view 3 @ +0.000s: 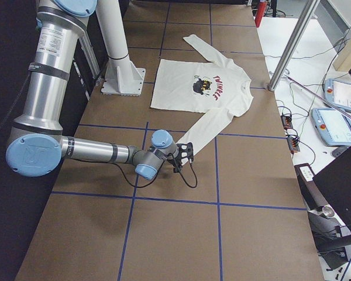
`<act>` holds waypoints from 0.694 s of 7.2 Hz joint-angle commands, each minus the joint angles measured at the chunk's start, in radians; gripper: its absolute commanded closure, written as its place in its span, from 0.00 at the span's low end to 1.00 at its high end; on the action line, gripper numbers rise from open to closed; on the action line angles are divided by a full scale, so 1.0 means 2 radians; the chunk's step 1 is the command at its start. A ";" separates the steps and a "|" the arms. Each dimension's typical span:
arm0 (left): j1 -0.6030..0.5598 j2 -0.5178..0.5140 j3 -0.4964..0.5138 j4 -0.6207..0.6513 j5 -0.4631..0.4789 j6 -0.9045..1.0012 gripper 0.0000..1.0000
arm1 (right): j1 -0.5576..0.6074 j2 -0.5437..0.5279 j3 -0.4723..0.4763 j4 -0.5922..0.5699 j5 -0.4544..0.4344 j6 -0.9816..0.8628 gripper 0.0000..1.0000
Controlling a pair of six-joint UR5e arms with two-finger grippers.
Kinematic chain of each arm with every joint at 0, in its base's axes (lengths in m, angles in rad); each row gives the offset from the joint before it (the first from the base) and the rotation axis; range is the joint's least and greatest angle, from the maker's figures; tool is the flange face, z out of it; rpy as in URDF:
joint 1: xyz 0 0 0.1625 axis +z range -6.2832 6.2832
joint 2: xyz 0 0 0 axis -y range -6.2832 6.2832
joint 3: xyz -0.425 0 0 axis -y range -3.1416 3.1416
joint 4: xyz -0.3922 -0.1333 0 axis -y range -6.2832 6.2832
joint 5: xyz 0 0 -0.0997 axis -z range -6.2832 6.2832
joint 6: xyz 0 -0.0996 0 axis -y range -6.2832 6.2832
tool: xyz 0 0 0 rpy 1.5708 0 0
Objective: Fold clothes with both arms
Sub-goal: 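Move the right gripper down to the cuff of the sleeve nearest it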
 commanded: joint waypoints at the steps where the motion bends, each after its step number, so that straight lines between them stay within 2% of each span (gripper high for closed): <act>1: 0.000 0.000 -0.001 0.000 0.000 0.000 0.00 | -0.001 0.001 0.001 0.000 0.000 0.001 1.00; 3: 0.000 0.000 -0.001 0.000 0.000 0.000 0.00 | -0.001 0.009 0.008 -0.005 0.007 -0.001 1.00; 4: 0.000 0.000 -0.001 0.000 0.000 0.000 0.00 | 0.008 0.012 0.032 -0.032 0.020 -0.002 1.00; 5: 0.000 0.000 -0.001 0.000 0.000 0.000 0.00 | 0.029 0.018 0.100 -0.132 0.033 -0.002 1.00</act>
